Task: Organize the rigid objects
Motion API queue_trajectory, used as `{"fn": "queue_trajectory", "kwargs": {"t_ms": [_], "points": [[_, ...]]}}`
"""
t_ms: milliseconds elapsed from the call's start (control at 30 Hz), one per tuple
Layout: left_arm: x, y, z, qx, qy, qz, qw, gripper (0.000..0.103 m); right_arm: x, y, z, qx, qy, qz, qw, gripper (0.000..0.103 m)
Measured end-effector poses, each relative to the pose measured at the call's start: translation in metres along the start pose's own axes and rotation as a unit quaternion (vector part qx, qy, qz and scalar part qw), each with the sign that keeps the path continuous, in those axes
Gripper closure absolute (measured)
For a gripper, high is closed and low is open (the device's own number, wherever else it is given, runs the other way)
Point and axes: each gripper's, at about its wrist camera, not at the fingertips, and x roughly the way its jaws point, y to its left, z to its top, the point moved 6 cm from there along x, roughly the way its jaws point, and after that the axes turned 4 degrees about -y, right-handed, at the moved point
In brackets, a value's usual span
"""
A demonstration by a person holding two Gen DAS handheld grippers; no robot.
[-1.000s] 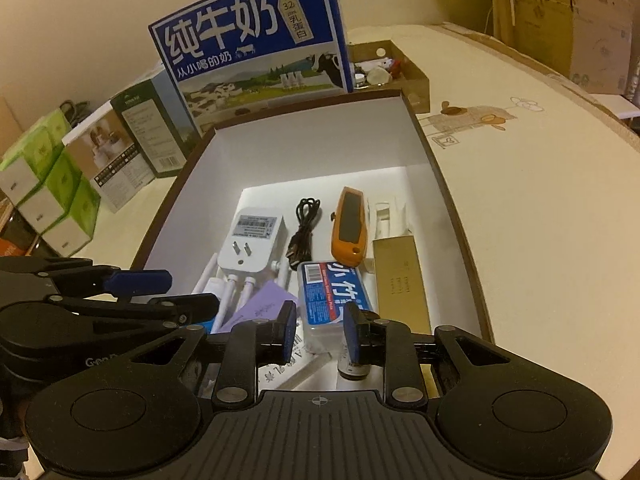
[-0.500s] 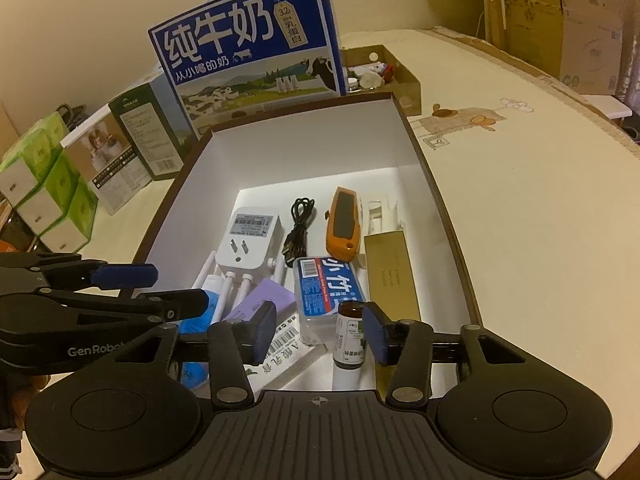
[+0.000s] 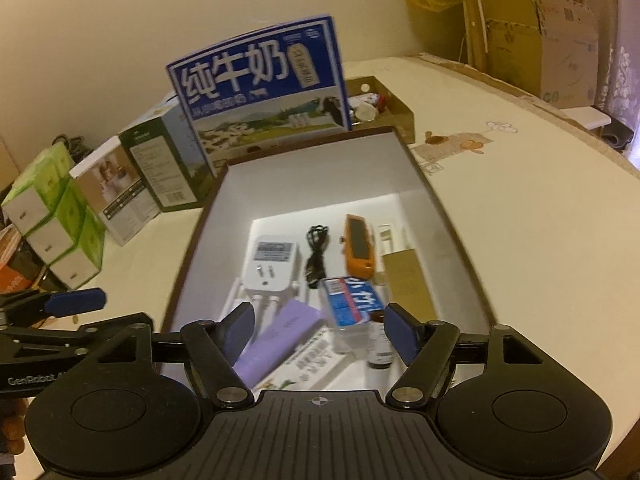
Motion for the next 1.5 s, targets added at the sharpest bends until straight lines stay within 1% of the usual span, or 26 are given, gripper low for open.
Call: {"fn": "queue_trajectory", "kwargs": {"t_ms": [133,233,300,367,567,667,800,933,1100,1300,1500], "points": [[-0.019,0.034,-0.009,-0.019,0.010,0.024,0.9995,0.032,0.000,0.024,-0.004,-0.007,0.007,-0.010,1.000,0.034],[-0.039,0.060,-0.012,-0.040,0.026,0.050,0.9976,0.033,-0.008,0.046,0.000,-0.003,0.012,0.012,1.000,0.034],[-0.054,0.072,-0.012,-0.039,0.038,0.070,0.9961,0.036,-0.017,0.063,0.005,-0.009,0.020,0.030,0.999,0.034],[-0.073,0.081,-0.009,-0.038,0.048,0.093,0.9937,0.037,-0.027,0.078,0.010,-0.012,0.023,0.040,0.999,0.034],[-0.137,0.095,0.001,-0.076,0.074,0.123,0.9867,0.037,-0.065,0.125,0.025,-0.038,0.051,0.070,0.996,0.034],[-0.163,0.092,0.010,-0.086,0.080,0.134,0.9840,0.037,-0.084,0.141,0.028,-0.049,0.063,0.080,0.994,0.034],[-0.193,0.080,0.016,-0.086,0.094,0.139,0.9819,0.037,-0.110,0.154,0.027,-0.056,0.085,0.088,0.991,0.034],[-0.217,0.066,0.019,-0.090,0.113,0.138,0.9797,0.037,-0.133,0.159,0.025,-0.049,0.117,0.092,0.988,0.034],[-0.243,0.049,0.020,-0.097,0.131,0.143,0.9762,0.037,-0.157,0.163,0.019,-0.069,0.151,0.088,0.982,0.034],[-0.269,0.040,0.016,-0.109,0.139,0.156,0.9718,0.037,-0.177,0.167,0.009,-0.090,0.174,0.085,0.977,0.034],[-0.288,0.034,0.010,-0.117,0.150,0.163,0.9681,0.037,-0.193,0.172,0.004,-0.094,0.185,0.089,0.974,0.034]]}}
